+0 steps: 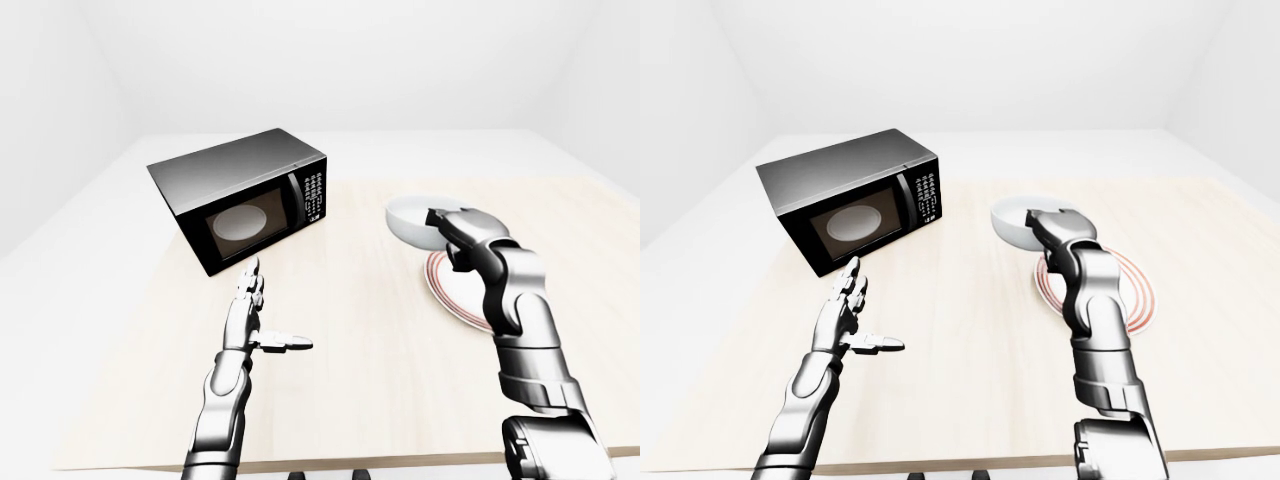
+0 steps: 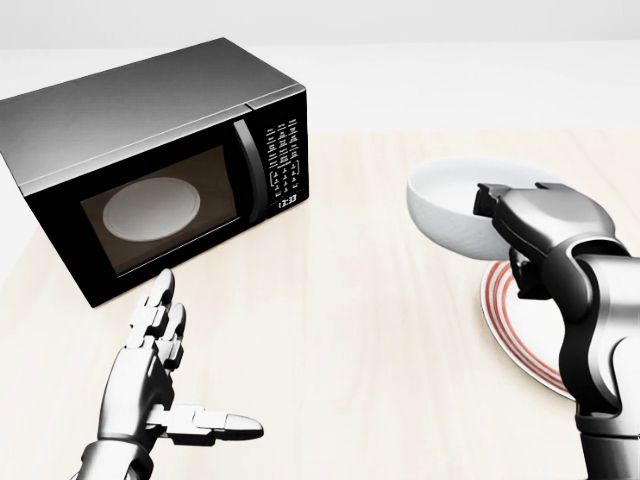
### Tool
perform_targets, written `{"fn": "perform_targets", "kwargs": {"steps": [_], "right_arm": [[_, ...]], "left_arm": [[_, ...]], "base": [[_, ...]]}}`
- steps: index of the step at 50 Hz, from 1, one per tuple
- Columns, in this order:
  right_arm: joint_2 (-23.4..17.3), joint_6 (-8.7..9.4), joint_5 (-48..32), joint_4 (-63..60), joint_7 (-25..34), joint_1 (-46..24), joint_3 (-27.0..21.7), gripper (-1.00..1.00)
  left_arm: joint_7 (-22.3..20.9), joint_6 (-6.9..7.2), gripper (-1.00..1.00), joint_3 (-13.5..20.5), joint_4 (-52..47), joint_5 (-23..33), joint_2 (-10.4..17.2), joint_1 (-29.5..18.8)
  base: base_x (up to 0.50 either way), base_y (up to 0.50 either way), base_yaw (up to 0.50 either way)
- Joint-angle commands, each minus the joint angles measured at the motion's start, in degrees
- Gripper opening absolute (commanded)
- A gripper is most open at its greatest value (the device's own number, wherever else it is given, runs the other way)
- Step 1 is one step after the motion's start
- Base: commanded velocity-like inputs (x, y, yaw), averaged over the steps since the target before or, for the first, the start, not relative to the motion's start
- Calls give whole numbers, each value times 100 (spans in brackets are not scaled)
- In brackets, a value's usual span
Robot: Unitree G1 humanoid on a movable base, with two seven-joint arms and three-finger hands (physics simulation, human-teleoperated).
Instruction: Pick up the white bowl and put it on the plate.
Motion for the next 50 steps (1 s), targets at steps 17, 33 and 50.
{"fn": "perform_targets", "kwargs": {"steps": [17, 33, 50], "right_arm": [[-300, -1, -117, -431, 0, 440, -425, -100], [-441, -1, 79, -923, 0, 770, -723, -100], [-686, -1, 291, -829, 0, 1024, -1053, -100]], "left_arm": [[5, -25, 100, -2, 27, 10, -2, 0], [11, -1, 100, -2, 2, 14, 0, 1], [18, 32, 100, -19, -60, 27, -8, 29]], "base": [[0, 0, 0], [0, 0, 0], [0, 0, 0]]}}
